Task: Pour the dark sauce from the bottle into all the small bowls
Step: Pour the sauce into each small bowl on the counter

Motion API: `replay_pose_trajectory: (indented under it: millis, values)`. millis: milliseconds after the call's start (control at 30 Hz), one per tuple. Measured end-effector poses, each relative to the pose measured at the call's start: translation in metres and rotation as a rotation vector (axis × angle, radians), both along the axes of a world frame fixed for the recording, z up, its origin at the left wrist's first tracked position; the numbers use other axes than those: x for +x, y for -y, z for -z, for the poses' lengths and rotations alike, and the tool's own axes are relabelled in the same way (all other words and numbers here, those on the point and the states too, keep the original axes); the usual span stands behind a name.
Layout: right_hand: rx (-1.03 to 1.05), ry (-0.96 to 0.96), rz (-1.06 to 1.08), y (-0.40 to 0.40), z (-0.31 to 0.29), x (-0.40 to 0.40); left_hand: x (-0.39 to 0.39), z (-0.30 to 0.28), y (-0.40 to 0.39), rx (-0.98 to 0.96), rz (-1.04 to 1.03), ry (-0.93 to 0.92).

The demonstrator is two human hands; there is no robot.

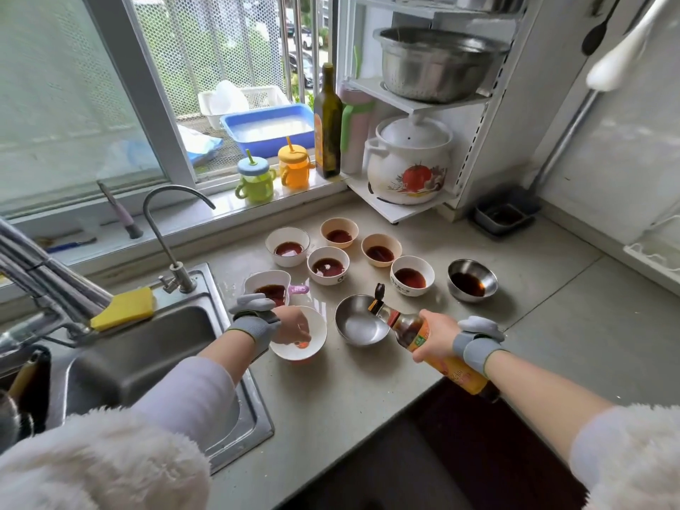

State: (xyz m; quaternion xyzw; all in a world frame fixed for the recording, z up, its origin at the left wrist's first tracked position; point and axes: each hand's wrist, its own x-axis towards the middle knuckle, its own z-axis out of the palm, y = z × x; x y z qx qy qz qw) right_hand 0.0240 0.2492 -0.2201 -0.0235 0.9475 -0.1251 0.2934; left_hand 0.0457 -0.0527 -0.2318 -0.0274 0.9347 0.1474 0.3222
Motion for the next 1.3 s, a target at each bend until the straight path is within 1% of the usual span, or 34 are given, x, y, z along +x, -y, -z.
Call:
replay_pose_trajectory:
  millis: [467,667,867,1300]
  values:
    - [0.134,0.027,-0.038,-0.003,-0.001,-0.01,0.0,-0.005,-0.006,0.02,-0.043,0.001]
    - [0.18,0.052,-0.041,-0.007,0.004,-0.015,0.0,-0.006,-0.006,0.016,-0.037,-0.001]
    - [0.216,0.028,-0.058,-0.001,-0.011,-0.008,0.0,-0.006,-0.005,0.008,-0.018,-0.009]
    - [0.263,0.047,-0.055,-0.002,-0.006,-0.015,-0.004,-0.007,-0.001,0.001,0.008,0.018]
